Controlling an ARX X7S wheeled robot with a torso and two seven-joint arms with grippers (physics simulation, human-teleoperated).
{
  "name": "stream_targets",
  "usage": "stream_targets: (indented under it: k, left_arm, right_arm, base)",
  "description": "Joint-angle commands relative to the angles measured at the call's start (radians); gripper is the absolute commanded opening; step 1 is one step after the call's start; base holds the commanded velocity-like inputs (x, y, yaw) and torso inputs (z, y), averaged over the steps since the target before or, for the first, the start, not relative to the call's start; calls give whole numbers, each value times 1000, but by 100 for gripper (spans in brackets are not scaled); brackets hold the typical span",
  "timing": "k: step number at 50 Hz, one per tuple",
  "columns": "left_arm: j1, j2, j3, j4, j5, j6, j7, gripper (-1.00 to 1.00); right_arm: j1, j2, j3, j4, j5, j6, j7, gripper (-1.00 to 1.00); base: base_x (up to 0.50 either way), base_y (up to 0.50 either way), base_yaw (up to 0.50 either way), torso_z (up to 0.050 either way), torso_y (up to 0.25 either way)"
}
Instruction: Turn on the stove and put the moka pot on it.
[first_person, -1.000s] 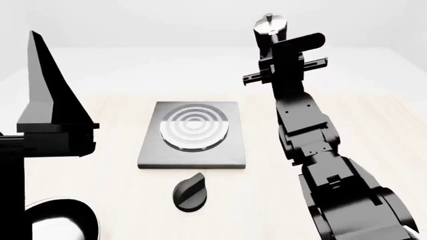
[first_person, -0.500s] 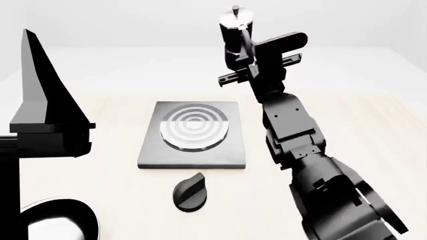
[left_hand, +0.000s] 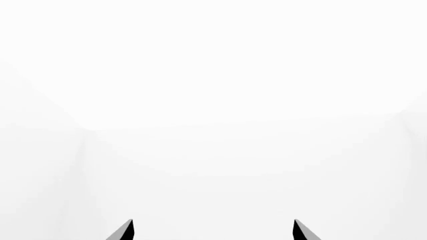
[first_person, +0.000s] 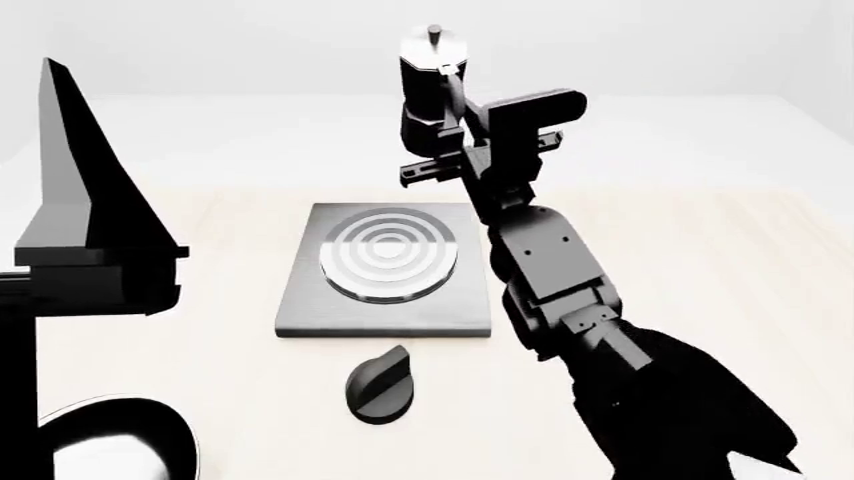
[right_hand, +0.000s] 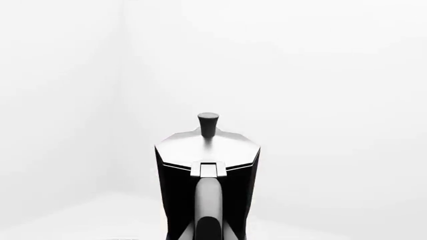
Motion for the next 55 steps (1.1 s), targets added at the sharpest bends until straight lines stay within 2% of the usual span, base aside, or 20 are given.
stream_targets:
  k: [1,18,36,55]
  left_arm:
    - [-2,-5,0,1,-5,4,-3,100]
    - [-1,-10,1,2,-7,8,-11,100]
    - [1,-15,4,4,-9,14,-17,100]
    - [-29,-15,26,14,-27,-26,-28,100]
  right_arm:
    - [-10,-2,-193,-71,178,-45,60,-100]
    - [-39,-2,-332,-97,279,-74,99,-100]
    - [-46,-2,-346,-109,306,49,146,-100]
    - [-22,-2,-344,-146,300,8,153,-100]
  base:
    - [0,0,0,0,0]
    - [0,0,0,0,1]
    - [0,0,0,1,1]
    - [0,0,0,0,-3]
